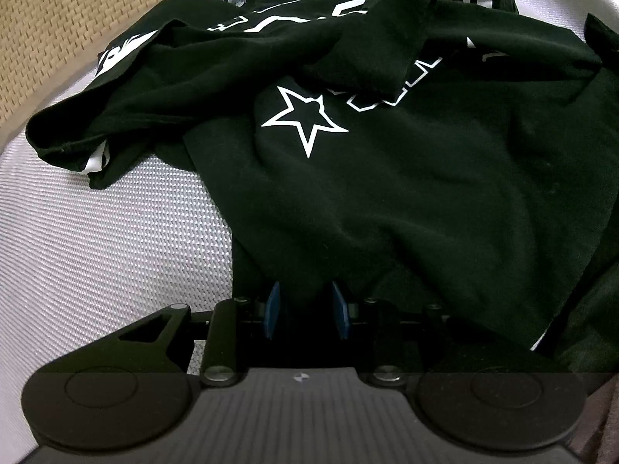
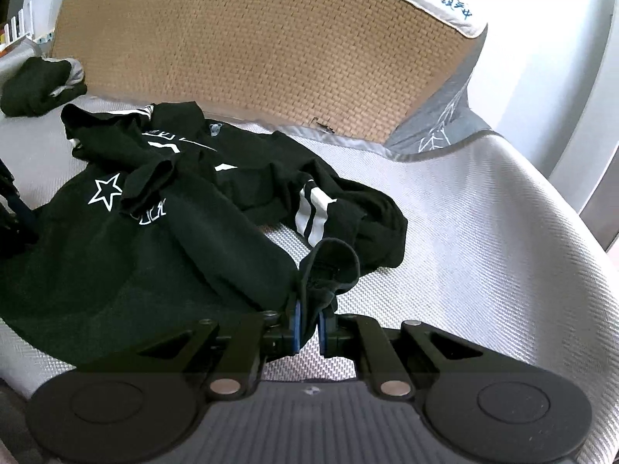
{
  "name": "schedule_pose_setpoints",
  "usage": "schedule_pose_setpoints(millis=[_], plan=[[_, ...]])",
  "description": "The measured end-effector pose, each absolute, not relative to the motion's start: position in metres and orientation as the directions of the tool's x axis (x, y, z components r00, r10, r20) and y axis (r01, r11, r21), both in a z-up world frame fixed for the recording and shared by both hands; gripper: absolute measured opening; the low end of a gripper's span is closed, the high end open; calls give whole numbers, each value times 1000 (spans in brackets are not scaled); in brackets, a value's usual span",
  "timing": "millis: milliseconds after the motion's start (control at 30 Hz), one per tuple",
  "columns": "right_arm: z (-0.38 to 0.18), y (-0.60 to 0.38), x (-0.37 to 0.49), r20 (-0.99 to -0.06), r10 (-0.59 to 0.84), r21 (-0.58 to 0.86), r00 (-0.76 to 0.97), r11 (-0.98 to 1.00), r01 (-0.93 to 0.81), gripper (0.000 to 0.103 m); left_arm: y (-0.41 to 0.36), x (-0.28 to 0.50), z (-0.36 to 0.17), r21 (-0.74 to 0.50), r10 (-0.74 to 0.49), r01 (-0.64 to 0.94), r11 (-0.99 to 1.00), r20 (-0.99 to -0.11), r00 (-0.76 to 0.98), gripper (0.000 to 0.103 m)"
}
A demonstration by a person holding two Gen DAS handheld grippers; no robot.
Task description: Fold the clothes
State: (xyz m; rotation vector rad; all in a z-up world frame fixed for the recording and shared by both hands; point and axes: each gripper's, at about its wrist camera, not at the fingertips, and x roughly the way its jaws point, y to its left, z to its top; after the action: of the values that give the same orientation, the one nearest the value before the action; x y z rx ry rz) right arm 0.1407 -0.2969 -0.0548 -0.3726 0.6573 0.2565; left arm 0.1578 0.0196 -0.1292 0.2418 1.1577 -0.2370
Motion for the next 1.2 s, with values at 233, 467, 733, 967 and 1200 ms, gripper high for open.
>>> schedule_pose_setpoints(millis=[233, 467, 733, 967, 1200], plan=[[-55, -299, 143, -664, 142, -198, 734, 913, -356, 12, 27, 164, -131, 66, -61, 313, 948, -923, 381, 33], [-47, -306, 144, -662, 163, -169, 731, 918, -358, 17, 19, 161, -130, 63, -56, 292, 954, -922, 383, 33], [-44, -324, 149, -670, 164, -118, 724, 940, -321, 25, 23, 162, -130, 57, -63, 294, 954, -922, 382, 33], [-37, -341, 149, -647, 121, -135, 752, 953, -270, 34, 25, 163, -129, 55, -66, 298, 953, -921, 383, 33], [-34, -343, 151, -628, 142, -121, 766, 953, -276, 34, 28, 165, -128, 49, -72, 302, 952, -923, 379, 34]])
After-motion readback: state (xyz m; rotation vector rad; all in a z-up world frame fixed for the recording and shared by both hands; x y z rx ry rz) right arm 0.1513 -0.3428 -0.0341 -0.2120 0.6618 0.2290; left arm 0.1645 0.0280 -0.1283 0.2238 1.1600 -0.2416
